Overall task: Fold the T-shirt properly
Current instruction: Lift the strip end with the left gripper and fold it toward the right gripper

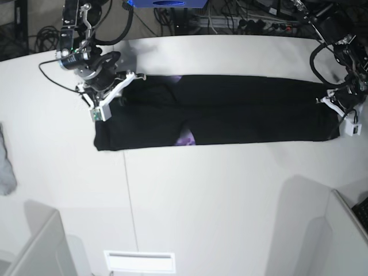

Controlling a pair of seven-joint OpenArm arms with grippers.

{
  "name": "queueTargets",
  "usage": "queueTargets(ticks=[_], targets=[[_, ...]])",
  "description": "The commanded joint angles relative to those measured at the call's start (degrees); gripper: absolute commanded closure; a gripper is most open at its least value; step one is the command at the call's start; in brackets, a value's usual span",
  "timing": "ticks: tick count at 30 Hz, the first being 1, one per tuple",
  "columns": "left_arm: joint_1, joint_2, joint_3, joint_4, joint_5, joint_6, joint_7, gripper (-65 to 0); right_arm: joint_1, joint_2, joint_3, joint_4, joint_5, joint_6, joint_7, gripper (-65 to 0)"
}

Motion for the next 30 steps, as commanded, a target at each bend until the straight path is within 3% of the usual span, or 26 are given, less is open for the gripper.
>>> queueTargets(ticks=[1, 4, 9, 13, 17, 21, 30], targets=[[-0.8, -0.9, 0.0, 3.3, -1.1, -0.5, -1.3, 0.0, 0.3, 0.1, 0.2, 1.3, 0.7, 0.1, 1.3, 0.0], [1.3, -0.8, 0.5, 9.4, -1.1, -0.5, -1.3, 0.0, 0.4, 0.1, 0.6, 1.3, 3.3, -0.1, 1.3, 0.0], [3.8, 1.3, 0.6, 19.5, -1.1, -0.5, 2.2, 0.0, 0.8, 0.1, 8.5, 1.3, 11.6, -0.3, 1.1, 0.0], [4.5, 4.3, 2.3, 26.2, -1.1, -0.5, 5.1, 0.0, 2.2, 0.1, 14.1, 1.0, 12.3, -0.3, 0.9, 0.0], [5.9, 5.3, 9.5, 30.3, -1.1, -0.5, 5.2, 0.0, 3.0, 0.5, 16.6, 0.9, 12.4, -0.2, 0.9, 0.0], [6.1, 6.0, 17.2, 31.1, -1.7, 6.0, 5.2, 0.0, 3.1, 0.5, 18.2, 0.9, 12.4, -0.2, 0.9, 0.0], [5.5, 11.8, 27.4, 31.1, -1.1, 7.9, 5.2, 0.0, 3.1, 0.5, 18.6, 0.8, 12.3, -0.2, 0.9, 0.0]])
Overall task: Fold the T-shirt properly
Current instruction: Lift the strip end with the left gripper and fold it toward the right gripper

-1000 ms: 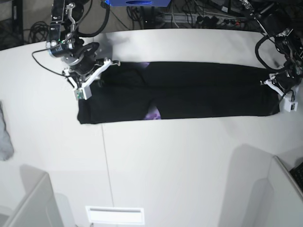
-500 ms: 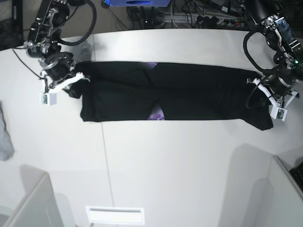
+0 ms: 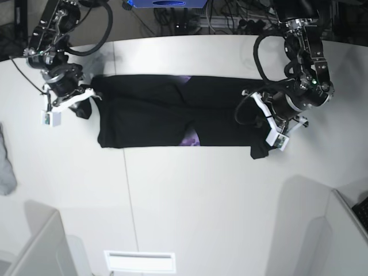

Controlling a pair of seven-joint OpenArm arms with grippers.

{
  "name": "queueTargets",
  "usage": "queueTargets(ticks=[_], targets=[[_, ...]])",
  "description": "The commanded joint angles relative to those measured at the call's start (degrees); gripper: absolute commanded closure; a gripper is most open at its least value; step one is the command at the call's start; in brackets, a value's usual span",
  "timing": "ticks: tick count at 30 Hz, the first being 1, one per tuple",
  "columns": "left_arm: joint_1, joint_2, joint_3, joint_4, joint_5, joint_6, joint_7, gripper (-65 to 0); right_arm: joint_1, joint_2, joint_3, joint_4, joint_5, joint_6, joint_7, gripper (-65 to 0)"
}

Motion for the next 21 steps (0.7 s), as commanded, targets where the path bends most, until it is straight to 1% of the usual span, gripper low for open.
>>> queueTargets(ticks=[1, 2, 3, 5, 10, 14, 21], targets=[[-0.7, 0.3, 1.2, 1.1, -1.0, 1.5, -1.1, 0.0, 0.4, 0.5, 0.3, 0.9, 0.7, 0.5, 1.3, 0.0], [-0.8, 0.8, 2.8, 1.1, -1.0, 3.2, -1.1, 0.0, 0.4, 0.5, 0.3, 0.8, 0.7, 0.5, 1.3, 0.0], [-1.3, 1.1, 4.5, 1.1, -1.2, 4.1, -1.1, 0.0, 0.4, 0.5, 0.3, 0.8, 0.7, 0.5, 1.3, 0.0], [-1.9, 2.0, 7.0, 0.8, -1.1, 5.1, -1.1, 0.0, 0.4, 0.5, 0.3, 0.8, 0.7, 0.5, 1.3, 0.0], [-2.2, 3.9, 10.3, 0.7, -1.0, 5.3, -1.1, 0.0, 0.4, 0.5, 0.3, 0.8, 0.7, 0.5, 1.3, 0.0], [-2.2, 4.0, 12.6, -0.2, -1.0, 5.3, -1.1, 0.0, 0.4, 0.5, 0.3, 0.8, 0.7, 0.5, 1.3, 0.0], [-2.2, 4.0, 12.7, -2.2, -1.0, 5.3, -1.1, 0.0, 0.4, 0.5, 0.3, 0.8, 0.7, 0.5, 1.3, 0.0]])
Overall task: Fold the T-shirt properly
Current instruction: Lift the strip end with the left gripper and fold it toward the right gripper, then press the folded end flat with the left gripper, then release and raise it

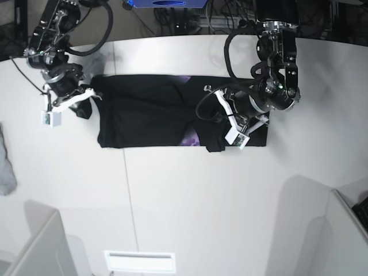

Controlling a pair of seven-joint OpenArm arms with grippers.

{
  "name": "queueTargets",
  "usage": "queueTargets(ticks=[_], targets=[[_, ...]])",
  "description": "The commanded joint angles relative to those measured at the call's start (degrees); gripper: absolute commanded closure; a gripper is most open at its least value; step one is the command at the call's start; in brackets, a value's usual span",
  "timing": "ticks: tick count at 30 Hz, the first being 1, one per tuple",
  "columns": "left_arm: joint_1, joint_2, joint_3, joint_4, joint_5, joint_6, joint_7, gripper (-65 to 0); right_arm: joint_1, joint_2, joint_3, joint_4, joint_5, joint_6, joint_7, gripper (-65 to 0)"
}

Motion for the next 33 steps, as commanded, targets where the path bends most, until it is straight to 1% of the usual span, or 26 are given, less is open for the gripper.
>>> queueTargets(ticks=[1, 15, 17, 20, 22, 24, 26, 27, 30, 33], targets=[[-0.7, -0.1, -0.1, 0.9, -1.0, -0.1, -1.1, 0.0, 0.4, 0.5, 0.3, 0.9, 0.7, 0.5, 1.3, 0.0], [-0.8, 0.0, -0.2, 0.9, -1.4, -0.1, -1.2, 0.0, 0.4, 0.3, 0.3, 0.9, 0.8, 0.5, 1.3, 0.0], [-0.8, 0.4, -0.2, 0.9, -1.5, -0.1, -1.2, -11.5, 0.4, 0.3, 0.3, 0.9, 0.8, 0.5, 1.3, 0.0], [-1.2, 2.1, -0.1, 0.9, -1.5, -0.1, -1.2, -30.4, 0.4, 0.3, 0.3, 0.9, 0.8, 0.5, 1.3, 0.0], [-1.4, 3.6, 0.0, 0.1, -1.5, -0.1, -1.2, -40.2, 0.4, 0.3, 0.3, 0.9, 0.8, 0.5, 1.3, 0.0], [-1.8, 5.0, 0.4, -1.3, -1.5, -0.1, -1.2, -47.2, 0.4, 0.3, 0.3, 0.9, 0.8, 0.5, 1.3, 0.0], [-2.5, 5.9, 3.3, -2.9, -1.5, -0.1, -1.2, -50.7, 0.4, 0.4, 0.3, 0.9, 0.8, 0.5, 1.3, 0.0], [-2.6, 6.1, 5.3, -3.5, -1.5, -0.1, -1.2, -51.3, 0.4, 0.4, 0.3, 0.9, 0.8, 0.5, 1.3, 0.0], [-2.6, 7.3, 10.6, -3.6, -1.5, -0.1, -1.2, -51.2, 0.4, 0.5, 0.3, 0.9, 0.8, 0.5, 1.3, 0.0], [-2.6, 8.2, 10.8, -2.2, -1.5, -0.1, -1.2, -51.2, 0.4, 0.5, 0.3, 0.9, 0.8, 0.5, 1.3, 0.0]])
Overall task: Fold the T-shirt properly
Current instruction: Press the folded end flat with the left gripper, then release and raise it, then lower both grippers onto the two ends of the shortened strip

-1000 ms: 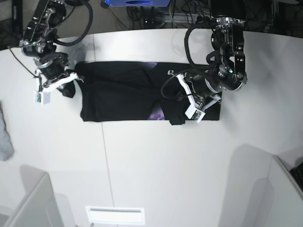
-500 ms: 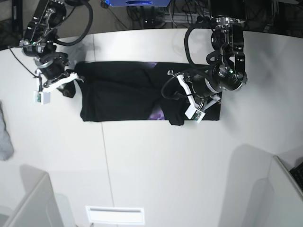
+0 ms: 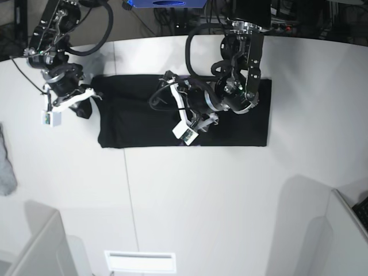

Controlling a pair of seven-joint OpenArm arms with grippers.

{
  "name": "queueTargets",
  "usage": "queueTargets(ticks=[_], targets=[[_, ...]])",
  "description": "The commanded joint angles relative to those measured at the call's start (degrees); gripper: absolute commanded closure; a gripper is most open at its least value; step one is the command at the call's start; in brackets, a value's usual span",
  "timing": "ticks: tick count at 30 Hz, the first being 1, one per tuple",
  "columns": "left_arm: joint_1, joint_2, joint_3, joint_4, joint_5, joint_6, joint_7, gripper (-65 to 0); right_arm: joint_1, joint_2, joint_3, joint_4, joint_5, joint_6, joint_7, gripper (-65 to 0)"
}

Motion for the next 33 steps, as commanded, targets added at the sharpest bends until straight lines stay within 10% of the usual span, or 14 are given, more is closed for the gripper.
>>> queueTargets(ticks=[1, 6, 10, 12, 14, 17, 33], targets=[[-0.5, -0.2, -0.6, 2.4, -0.5, -0.2, -1.0, -51.0, 0.4, 0.5, 0.3, 0.9, 0.8, 0.5, 1.3, 0.0], [2.5, -2.3, -11.7, 8.6, -0.5, -0.2, -1.0, -45.7, 2.3, 0.9, 0.2, 0.8, 0.6, 0.5, -0.1, 0.0], [5.7, -7.6, -24.2, 9.3, -0.5, -0.5, -1.0, -15.6, 5.8, 2.0, 0.3, 0.6, 2.3, 0.6, -8.3, 0.0], [7.0, -10.4, -30.2, 9.2, -0.5, -0.5, -1.0, 0.0, 7.4, 2.3, 0.2, -0.6, 4.3, 0.8, -11.3, -18.5], [8.8, -13.3, -35.7, 9.1, -0.5, -0.6, -1.0, 0.0, 9.4, 3.0, 0.2, -3.5, 5.9, 1.0, -13.1, -40.7], [11.2, -17.0, -42.0, 9.0, -0.5, -0.7, -1.0, 0.0, 11.3, 5.5, 0.3, -10.5, 10.3, 4.1, -13.7, -55.7], [15.3, -20.7, -50.2, 3.0, 0.0, -0.8, -4.7, 0.0, 14.6, 7.9, -0.3, -26.5, 12.2, 5.0, -13.8, -50.4]])
